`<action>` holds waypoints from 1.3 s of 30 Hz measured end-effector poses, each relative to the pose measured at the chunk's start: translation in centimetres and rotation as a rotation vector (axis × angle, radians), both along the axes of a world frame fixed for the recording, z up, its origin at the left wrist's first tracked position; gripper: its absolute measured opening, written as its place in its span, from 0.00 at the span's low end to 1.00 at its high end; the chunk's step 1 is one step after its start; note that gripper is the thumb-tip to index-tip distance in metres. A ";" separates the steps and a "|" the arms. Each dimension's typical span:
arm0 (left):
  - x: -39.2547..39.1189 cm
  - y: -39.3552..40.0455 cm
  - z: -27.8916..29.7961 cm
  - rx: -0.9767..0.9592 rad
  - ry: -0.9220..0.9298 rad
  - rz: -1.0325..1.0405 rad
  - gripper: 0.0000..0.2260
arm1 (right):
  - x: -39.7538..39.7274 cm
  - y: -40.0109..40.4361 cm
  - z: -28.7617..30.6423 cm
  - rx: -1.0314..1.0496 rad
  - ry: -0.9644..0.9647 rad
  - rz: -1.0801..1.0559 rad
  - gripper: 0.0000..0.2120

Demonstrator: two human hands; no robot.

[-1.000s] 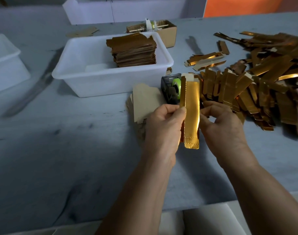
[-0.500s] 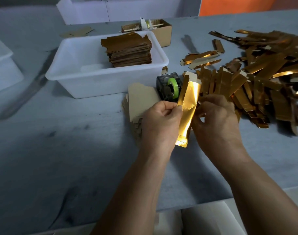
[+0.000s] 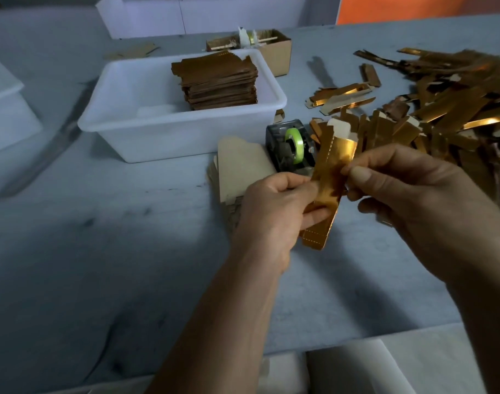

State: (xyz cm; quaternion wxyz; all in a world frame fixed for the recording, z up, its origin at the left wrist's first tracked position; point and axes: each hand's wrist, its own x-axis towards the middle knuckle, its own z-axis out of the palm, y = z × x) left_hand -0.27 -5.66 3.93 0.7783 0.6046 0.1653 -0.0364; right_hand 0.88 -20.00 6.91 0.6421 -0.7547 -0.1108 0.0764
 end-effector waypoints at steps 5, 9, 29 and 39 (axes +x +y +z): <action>-0.3 0.3 0.0 -0.034 -0.003 -0.005 0.04 | 0.2 0.5 -0.2 -0.146 -0.105 0.085 0.08; -0.5 0.2 0.2 -0.029 -0.004 -0.019 0.06 | 0.7 0.8 -0.8 -0.196 -0.141 0.110 0.09; -1.2 -0.4 -0.4 0.039 -0.104 0.060 0.08 | 0.0 2.5 -1.1 -0.565 -0.272 -0.179 0.13; -2.2 -2.2 -1.4 0.166 -0.278 0.237 0.07 | -1.2 3.4 -1.0 -0.768 -0.521 -0.331 0.14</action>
